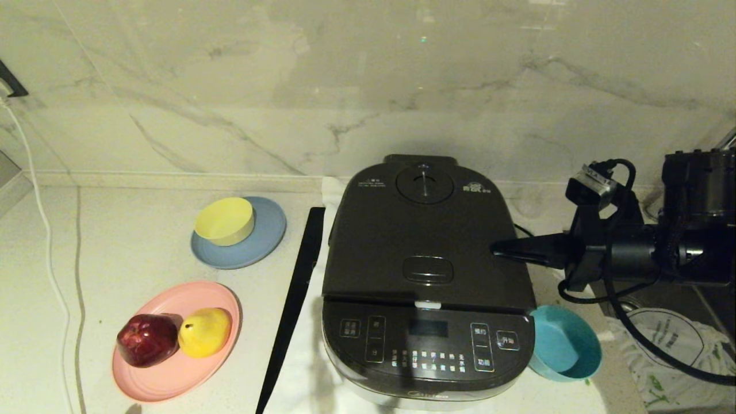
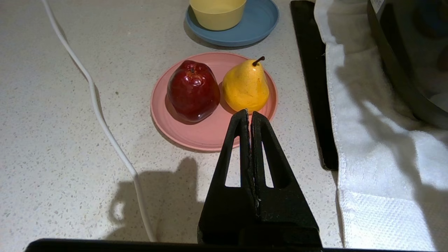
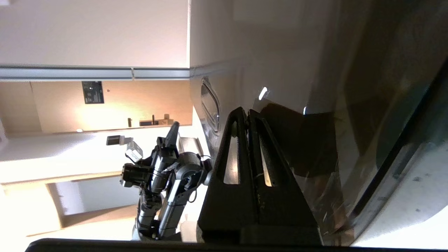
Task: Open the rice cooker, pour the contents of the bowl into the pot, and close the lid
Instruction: Close the rice cooker
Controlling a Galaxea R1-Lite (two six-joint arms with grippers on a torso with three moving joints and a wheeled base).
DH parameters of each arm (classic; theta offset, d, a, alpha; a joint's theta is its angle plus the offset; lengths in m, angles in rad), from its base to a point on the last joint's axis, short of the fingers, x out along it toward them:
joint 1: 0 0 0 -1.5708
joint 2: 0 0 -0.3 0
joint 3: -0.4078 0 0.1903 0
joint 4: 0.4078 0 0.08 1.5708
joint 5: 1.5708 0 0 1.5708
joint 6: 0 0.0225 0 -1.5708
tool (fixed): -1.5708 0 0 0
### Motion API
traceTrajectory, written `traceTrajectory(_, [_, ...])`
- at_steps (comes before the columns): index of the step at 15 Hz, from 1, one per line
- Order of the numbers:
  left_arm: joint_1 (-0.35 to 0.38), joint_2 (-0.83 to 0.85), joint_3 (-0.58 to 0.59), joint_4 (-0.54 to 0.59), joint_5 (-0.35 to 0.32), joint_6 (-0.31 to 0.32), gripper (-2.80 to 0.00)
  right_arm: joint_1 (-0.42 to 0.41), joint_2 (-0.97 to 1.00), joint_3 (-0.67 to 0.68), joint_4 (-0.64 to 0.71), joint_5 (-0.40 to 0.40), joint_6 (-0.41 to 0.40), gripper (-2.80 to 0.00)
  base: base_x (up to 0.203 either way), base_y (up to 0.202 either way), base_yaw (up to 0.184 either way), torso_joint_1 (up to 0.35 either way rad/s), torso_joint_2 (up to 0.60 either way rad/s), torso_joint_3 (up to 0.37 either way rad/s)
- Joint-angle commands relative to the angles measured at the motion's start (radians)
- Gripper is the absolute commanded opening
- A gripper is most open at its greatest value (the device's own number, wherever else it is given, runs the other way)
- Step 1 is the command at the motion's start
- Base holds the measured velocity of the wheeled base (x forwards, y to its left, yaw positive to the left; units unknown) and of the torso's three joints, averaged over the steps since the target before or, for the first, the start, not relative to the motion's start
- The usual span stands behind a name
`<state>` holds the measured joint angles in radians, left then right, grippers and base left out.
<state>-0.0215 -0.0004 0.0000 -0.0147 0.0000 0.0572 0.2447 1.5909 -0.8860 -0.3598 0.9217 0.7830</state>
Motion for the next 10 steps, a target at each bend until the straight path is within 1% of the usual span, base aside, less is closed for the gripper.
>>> traceTrajectory(1, [0.002, -0.003, 0.009, -0.001, 0.000, 0.000, -2.80, 0.002, 0.068, 0.011, -0.002, 0.003, 0.004, -2.80, 0.000, 0.000, 0.000, 0.000, 0.00, 0.000])
traceTrajectory(4, [0.000, -0.003, 0.009, -0.001, 0.000, 0.000, -2.80, 0.001, 0.091, 0.006, -0.005, -0.002, 0.003, -2.80, 0.000, 0.000, 0.000, 0.000, 0.00, 0.000])
traceTrajectory(7, [0.002, -0.003, 0.009, -0.001, 0.000, 0.001, -2.80, 0.010, 0.123, 0.007, -0.005, -0.030, -0.002, -2.80, 0.000, 0.000, 0.000, 0.000, 0.00, 0.000])
traceTrajectory(10, [0.000, -0.003, 0.009, -0.001, 0.000, 0.000, -2.80, 0.009, 0.074, 0.001, -0.005, -0.032, -0.001, -2.80, 0.000, 0.000, 0.000, 0.000, 0.00, 0.000])
